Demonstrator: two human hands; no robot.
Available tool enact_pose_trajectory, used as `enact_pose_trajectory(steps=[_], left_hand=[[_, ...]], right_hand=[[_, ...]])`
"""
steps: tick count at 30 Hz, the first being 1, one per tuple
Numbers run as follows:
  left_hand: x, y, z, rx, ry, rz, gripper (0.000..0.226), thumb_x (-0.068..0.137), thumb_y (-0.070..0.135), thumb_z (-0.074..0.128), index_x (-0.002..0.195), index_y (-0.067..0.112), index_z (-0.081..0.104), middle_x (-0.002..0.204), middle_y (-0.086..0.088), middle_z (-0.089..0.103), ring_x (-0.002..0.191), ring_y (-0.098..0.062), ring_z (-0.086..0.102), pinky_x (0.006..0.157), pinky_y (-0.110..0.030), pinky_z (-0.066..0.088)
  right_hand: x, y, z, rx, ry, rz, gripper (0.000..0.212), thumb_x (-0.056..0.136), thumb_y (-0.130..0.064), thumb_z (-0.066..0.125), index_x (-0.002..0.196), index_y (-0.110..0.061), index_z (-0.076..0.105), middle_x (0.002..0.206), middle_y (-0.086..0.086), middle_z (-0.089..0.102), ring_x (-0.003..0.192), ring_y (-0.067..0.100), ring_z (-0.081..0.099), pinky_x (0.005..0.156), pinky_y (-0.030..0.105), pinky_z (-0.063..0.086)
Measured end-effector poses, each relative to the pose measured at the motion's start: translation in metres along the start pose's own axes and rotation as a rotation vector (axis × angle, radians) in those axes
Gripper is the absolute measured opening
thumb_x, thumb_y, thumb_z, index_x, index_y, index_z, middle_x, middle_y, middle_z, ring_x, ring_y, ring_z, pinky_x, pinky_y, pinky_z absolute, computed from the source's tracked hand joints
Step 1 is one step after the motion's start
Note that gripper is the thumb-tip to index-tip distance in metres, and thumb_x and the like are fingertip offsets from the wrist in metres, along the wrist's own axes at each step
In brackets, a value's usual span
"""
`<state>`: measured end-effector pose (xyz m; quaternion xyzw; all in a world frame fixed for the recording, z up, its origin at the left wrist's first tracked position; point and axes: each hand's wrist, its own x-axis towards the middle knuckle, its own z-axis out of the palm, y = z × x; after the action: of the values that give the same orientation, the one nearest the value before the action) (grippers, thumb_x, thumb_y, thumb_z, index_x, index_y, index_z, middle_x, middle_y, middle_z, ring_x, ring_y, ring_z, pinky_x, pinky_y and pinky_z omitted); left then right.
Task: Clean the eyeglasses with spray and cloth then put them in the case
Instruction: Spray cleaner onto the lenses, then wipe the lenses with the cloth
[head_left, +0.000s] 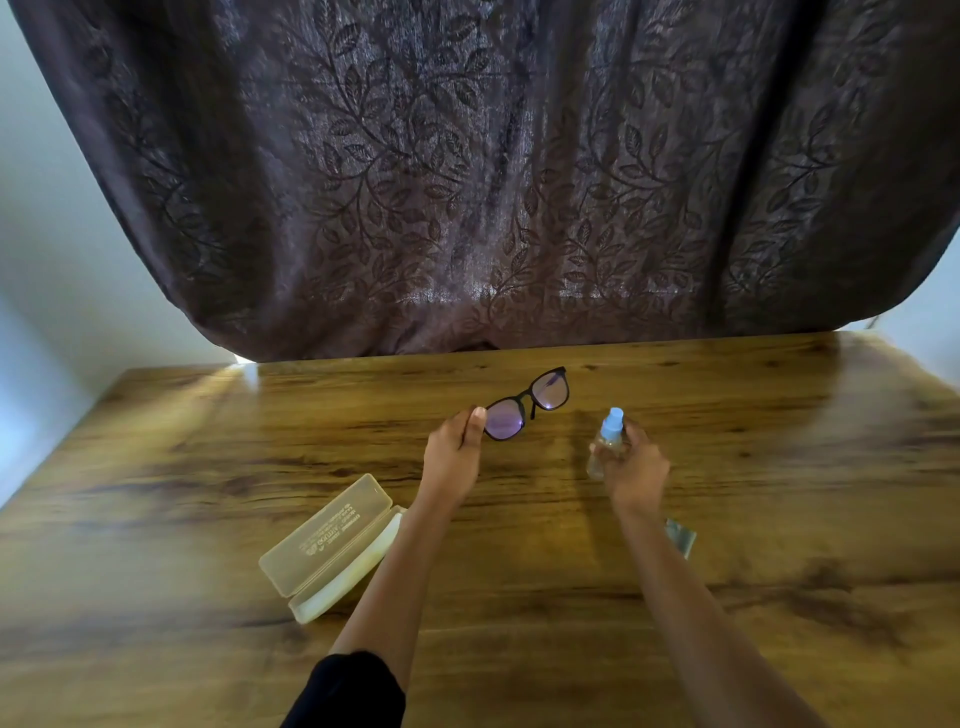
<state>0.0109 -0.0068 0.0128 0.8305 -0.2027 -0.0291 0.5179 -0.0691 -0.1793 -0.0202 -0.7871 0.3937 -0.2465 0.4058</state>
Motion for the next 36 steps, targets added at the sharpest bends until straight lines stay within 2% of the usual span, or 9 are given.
enact_pose_trajectory(steps=[3,11,15,19,23,26,30,32,36], left_hand=[[0.0,0.0,-0.002,0.001,-0.007,0.005,0.044,0.098,0.035,0.032,0.086,0.001,0.057,0.062,0.002,0.046,0.059,-0.011,0.042,0.058,-0.026,0.035],[-0.001,-0.003,-0.004,0.006,-0.017,0.016,0.042,0.098,0.033,0.034,0.086,0.001,0.058,0.062,0.003,0.046,0.06,-0.011,0.043,0.062,-0.03,0.036],[-0.002,-0.001,-0.005,0.011,-0.031,0.014,0.038,0.098,0.034,0.033,0.075,0.008,0.051,0.061,0.004,0.044,0.058,-0.01,0.041,0.059,-0.029,0.035],[-0.003,0.0,-0.006,0.009,-0.041,0.021,0.041,0.098,0.034,0.033,0.084,0.004,0.057,0.064,0.002,0.047,0.06,-0.011,0.043,0.059,-0.028,0.035],[-0.007,0.0,-0.007,0.003,-0.038,0.026,0.036,0.098,0.033,0.033,0.071,0.014,0.047,0.063,0.004,0.045,0.059,-0.01,0.041,0.06,-0.029,0.035],[-0.009,0.0,-0.009,0.006,-0.037,0.023,0.034,0.098,0.033,0.033,0.073,0.015,0.047,0.064,0.007,0.046,0.06,-0.008,0.042,0.059,-0.027,0.035],[-0.014,0.002,-0.011,-0.008,-0.045,0.031,0.032,0.098,0.033,0.034,0.077,0.015,0.05,0.066,0.007,0.048,0.062,-0.006,0.044,0.062,-0.028,0.035],[-0.016,0.002,-0.012,-0.012,-0.04,0.025,0.032,0.098,0.033,0.034,0.081,0.013,0.053,0.068,0.006,0.049,0.064,-0.007,0.045,0.063,-0.028,0.036],[-0.023,0.0,-0.013,0.0,-0.042,0.053,0.034,0.098,0.033,0.033,0.072,0.016,0.044,0.065,0.006,0.046,0.06,-0.009,0.042,0.06,-0.029,0.035]], right_hand=[[-0.005,-0.001,0.0,0.005,0.005,-0.006,0.042,0.08,-0.009,0.067,0.121,-0.006,0.055,0.106,0.012,0.066,0.093,0.023,0.063,0.073,0.025,0.048],[-0.008,-0.003,0.001,-0.012,0.012,0.032,0.043,0.08,-0.006,0.067,0.121,-0.004,0.055,0.109,0.014,0.065,0.097,0.025,0.063,0.072,0.024,0.045],[-0.008,-0.003,0.002,-0.017,0.02,0.056,0.04,0.08,-0.004,0.066,0.119,-0.004,0.055,0.109,0.016,0.065,0.098,0.027,0.063,0.079,0.03,0.049],[-0.008,-0.003,0.003,-0.038,0.026,0.07,0.041,0.079,0.0,0.065,0.119,-0.002,0.055,0.111,0.018,0.064,0.1,0.029,0.062,0.081,0.033,0.05],[-0.01,-0.001,0.004,-0.086,0.024,0.057,0.05,0.079,0.0,0.064,0.127,-0.004,0.049,0.112,0.018,0.063,0.101,0.03,0.061,0.08,0.032,0.05],[-0.013,-0.001,0.004,-0.111,0.042,0.04,0.056,0.079,0.0,0.065,0.131,-0.004,0.045,0.118,0.018,0.06,0.104,0.031,0.06,0.082,0.033,0.05],[-0.021,0.002,0.0,-0.15,0.105,0.038,0.059,0.077,-0.001,0.066,0.13,-0.011,0.043,0.126,0.016,0.052,0.11,0.033,0.054,0.085,0.042,0.049],[-0.027,0.005,-0.003,-0.193,0.149,0.03,0.053,0.077,-0.005,0.066,0.126,-0.013,0.046,0.123,0.015,0.053,0.11,0.033,0.05,0.087,0.046,0.047],[-0.039,0.017,-0.011,-0.276,0.145,0.091,0.047,0.08,-0.013,0.062,0.124,-0.015,0.046,0.128,0.012,0.048,0.119,0.032,0.041,0.093,0.048,0.037]])
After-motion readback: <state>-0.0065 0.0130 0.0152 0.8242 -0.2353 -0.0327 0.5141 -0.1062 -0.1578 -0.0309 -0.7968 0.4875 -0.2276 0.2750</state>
